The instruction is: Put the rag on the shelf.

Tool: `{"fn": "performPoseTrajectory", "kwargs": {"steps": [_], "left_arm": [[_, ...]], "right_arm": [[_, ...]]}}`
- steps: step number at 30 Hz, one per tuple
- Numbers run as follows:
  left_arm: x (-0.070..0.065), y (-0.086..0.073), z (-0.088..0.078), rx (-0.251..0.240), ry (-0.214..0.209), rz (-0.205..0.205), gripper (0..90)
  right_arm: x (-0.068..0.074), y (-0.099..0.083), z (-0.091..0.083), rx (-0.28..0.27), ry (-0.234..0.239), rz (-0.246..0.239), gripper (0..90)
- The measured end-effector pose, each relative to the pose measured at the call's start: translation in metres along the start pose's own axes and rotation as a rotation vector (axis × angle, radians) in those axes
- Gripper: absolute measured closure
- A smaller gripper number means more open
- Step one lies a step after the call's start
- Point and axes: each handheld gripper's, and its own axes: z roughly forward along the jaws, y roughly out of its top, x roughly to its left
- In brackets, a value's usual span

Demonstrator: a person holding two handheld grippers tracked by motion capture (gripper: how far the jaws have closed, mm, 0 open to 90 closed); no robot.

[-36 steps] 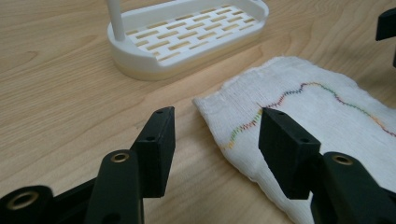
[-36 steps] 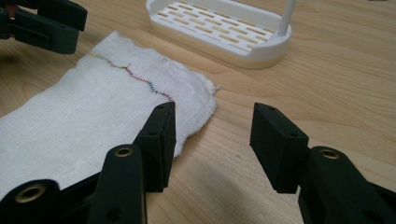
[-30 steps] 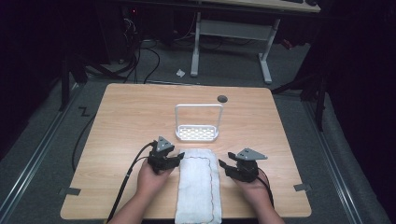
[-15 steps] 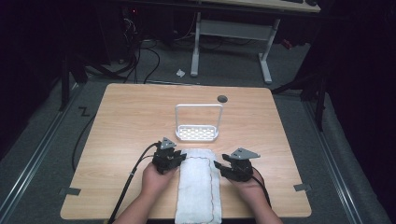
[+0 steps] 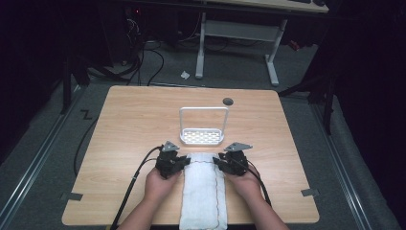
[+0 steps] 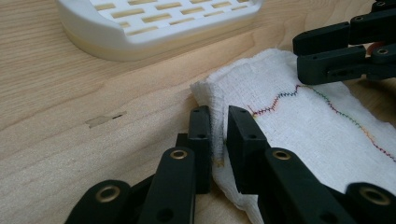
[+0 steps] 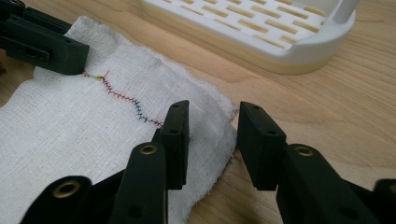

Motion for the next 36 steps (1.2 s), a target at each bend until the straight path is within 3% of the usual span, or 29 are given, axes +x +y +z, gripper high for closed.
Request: {"fn": "performPoseTrajectory", "kwargs": {"steps": [15,25,27,31,36], "left_arm": [[0.0,0.0,0.0,0.0,0.003,0.0,80.0],[-0.001,0.0,0.0,-0.002,0.011,0.001,80.9],[0.0,-0.002,-0.004,-0.034,0.008,-0.009,83.3],[-0.002,-0.003,-0.007,-0.065,0.002,0.01,85.2],[-0.002,-0.003,-0.013,-0.098,-0.01,0.005,86.0]], "right_arm": [[0.001,-0.002,0.002,-0.012,0.061,0.041,81.5],[0.006,-0.001,0.0,-0.024,0.035,-0.006,84.4],[0.005,0.0,-0.007,-0.064,0.038,0.0,84.5],[0.008,0.002,-0.015,-0.097,0.033,-0.008,84.6],[0.01,0.003,-0.021,-0.125,0.036,-0.011,84.7]]}}
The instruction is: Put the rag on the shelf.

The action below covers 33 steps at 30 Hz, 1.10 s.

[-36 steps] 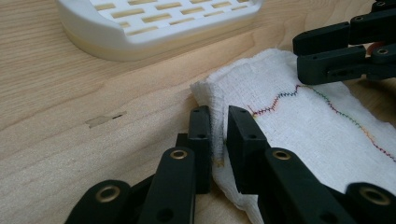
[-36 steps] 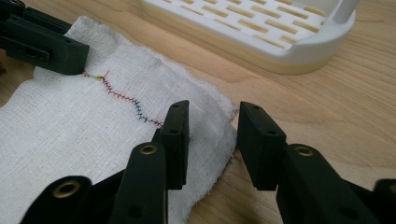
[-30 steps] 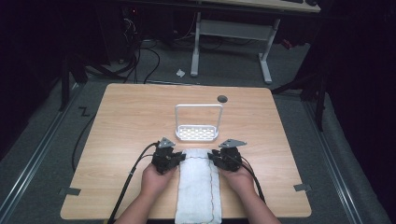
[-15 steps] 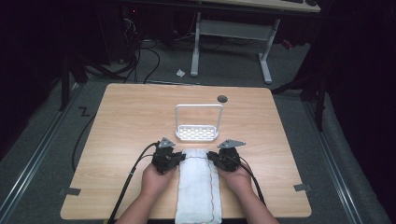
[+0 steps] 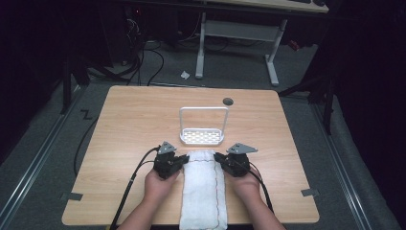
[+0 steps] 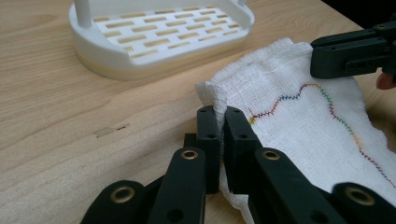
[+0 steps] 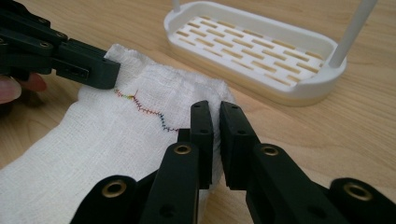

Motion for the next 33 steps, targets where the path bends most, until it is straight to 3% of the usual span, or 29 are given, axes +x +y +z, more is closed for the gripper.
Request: {"fn": "performPoseTrajectory", "kwargs": {"steps": [11,21,30,33], "left_arm": [[-0.012,0.012,-0.017,-0.102,0.007,-0.013,86.1],[-0.018,0.022,-0.03,-0.17,-0.024,-0.02,86.1],[-0.025,0.043,-0.046,-0.227,-0.03,0.029,86.3],[-0.029,0.058,-0.053,-0.251,-0.025,0.056,86.3]], "right_arm": [[0.005,0.008,-0.021,-0.095,0.002,0.001,84.6],[0.009,0.017,-0.035,-0.156,-0.01,-0.008,84.5],[0.012,0.034,-0.049,-0.203,-0.019,-0.021,84.5],[0.01,0.044,-0.055,-0.229,-0.025,-0.02,84.5]]}}
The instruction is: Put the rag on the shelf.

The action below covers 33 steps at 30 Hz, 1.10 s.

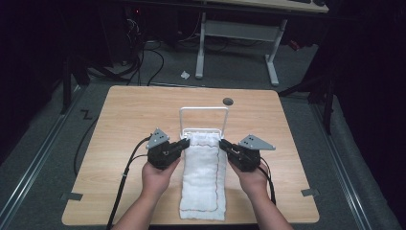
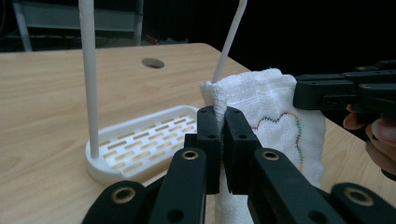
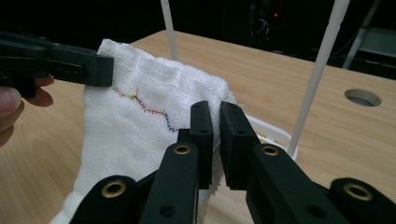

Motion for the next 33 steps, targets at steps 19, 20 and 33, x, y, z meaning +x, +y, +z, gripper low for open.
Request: {"fn": "performPoseTrajectory", "kwargs": {"steps": [19,20,33], "left_arm": [[-0.021,0.074,-0.026,-0.142,0.014,0.095,86.4],[-0.021,0.078,-0.027,-0.148,0.014,0.099,86.4],[-0.027,0.112,-0.04,-0.203,0.026,0.153,86.4]], "right_arm": [[0.009,0.074,-0.028,-0.164,-0.029,-0.049,84.5],[0.009,0.077,-0.029,-0.173,-0.031,-0.052,84.5],[0.01,0.108,-0.038,-0.248,-0.021,-0.069,84.5]]}}
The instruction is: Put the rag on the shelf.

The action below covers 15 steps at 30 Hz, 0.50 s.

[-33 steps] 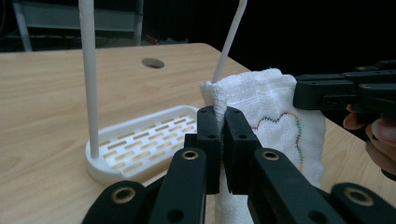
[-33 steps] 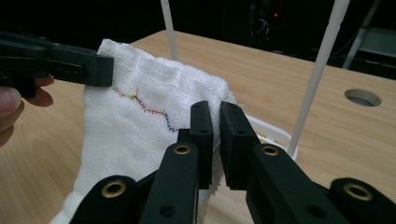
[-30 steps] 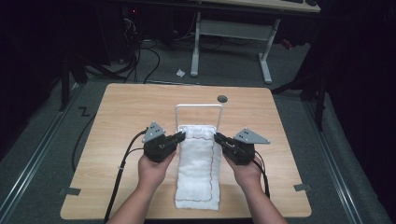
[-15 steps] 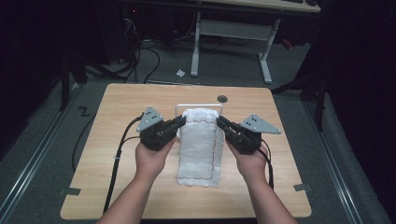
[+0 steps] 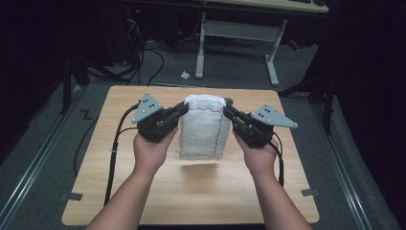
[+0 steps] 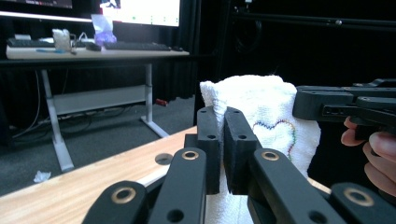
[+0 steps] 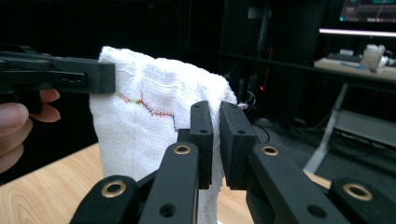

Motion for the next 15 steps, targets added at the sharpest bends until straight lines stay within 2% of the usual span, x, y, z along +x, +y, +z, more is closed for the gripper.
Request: {"fn": "performPoseTrajectory", "kwargs": {"steps": [4,11,15], "left_arm": [[-0.001,0.004,-0.002,0.002,0.001,0.019,86.4],[-0.001,0.009,-0.001,-0.012,-0.003,0.017,86.4],[0.0,0.017,0.005,-0.008,0.006,0.04,86.4]], "right_arm": [[-0.001,0.005,-0.001,-0.007,-0.001,-0.003,84.5],[-0.001,0.011,-0.003,-0.022,0.0,-0.004,84.5],[-0.005,0.017,-0.004,-0.036,-0.002,0.003,84.4]]}}
